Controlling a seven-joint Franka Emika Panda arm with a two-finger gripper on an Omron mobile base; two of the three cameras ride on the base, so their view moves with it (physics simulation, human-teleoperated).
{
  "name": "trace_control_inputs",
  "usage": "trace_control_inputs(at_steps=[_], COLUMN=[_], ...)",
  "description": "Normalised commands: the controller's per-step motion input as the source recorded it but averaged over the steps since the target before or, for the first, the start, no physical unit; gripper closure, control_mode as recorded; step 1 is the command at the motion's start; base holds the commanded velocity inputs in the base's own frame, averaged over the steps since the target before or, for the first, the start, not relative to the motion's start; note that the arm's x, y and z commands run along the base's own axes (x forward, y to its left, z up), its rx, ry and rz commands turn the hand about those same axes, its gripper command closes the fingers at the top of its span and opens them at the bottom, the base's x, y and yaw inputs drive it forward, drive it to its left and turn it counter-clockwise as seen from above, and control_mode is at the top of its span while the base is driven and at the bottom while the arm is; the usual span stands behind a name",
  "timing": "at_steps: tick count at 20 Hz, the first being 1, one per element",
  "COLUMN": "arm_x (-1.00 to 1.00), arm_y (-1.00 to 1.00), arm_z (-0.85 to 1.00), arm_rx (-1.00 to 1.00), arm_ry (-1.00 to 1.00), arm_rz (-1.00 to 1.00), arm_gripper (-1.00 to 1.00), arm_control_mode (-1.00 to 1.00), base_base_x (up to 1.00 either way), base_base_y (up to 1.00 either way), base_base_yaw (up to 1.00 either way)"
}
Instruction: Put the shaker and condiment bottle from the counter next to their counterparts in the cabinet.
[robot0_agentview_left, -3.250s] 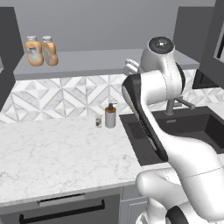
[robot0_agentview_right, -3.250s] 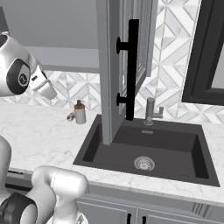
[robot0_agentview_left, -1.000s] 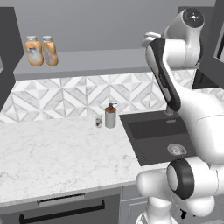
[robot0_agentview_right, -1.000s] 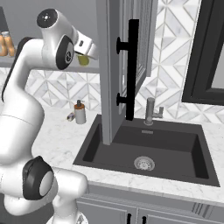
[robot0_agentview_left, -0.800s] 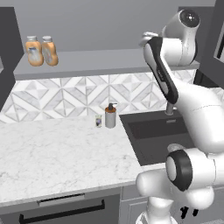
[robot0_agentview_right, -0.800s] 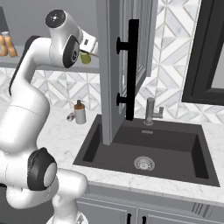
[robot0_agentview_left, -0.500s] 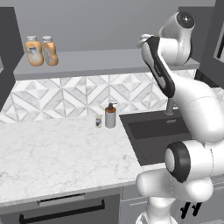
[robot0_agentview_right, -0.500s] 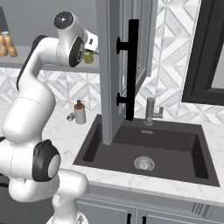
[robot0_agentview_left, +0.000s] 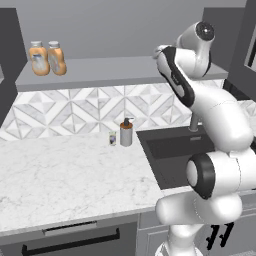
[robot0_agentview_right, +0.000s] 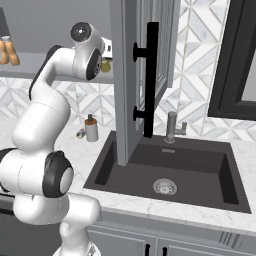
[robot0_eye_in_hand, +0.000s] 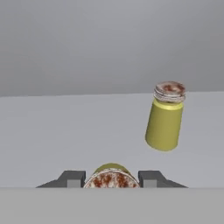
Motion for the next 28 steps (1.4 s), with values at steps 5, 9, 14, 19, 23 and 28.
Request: trace_control_inputs(at_steps=[5,9,14,19,23,28], arm_x=[0.46,0.40,0.40,0.41,0.40,0.34], arm_y=[0.00,0.00,0.00,0.00,0.00,0.00], arm_z=[-0.13,-0.26,-0.33,-0.35,-0.35,-0.29], arm_rx=[-0.09,-0.10,-0.10,-0.10,-0.09,-0.09], arm_ry=[-0.06,-0.02,0.00,0.00,0.00,-0.01], arm_rz=[0.09,0.10,0.09,0.09,0.09,0.08], arm_gripper=[1.00,1.00,1.00,1.00,-1.00,-1.00], arm_control_mode=[-1.00,-1.00,-1.00,-1.00,-1.00,-1.00], base_base_x=[0.00,0.00,0.00,0.00,0.00,0.00], base_base_y=[0.00,0.00,0.00,0.00,0.00,0.00], base_base_yaw=[0.00,0.00,0.00,0.00,0.00,0.00])
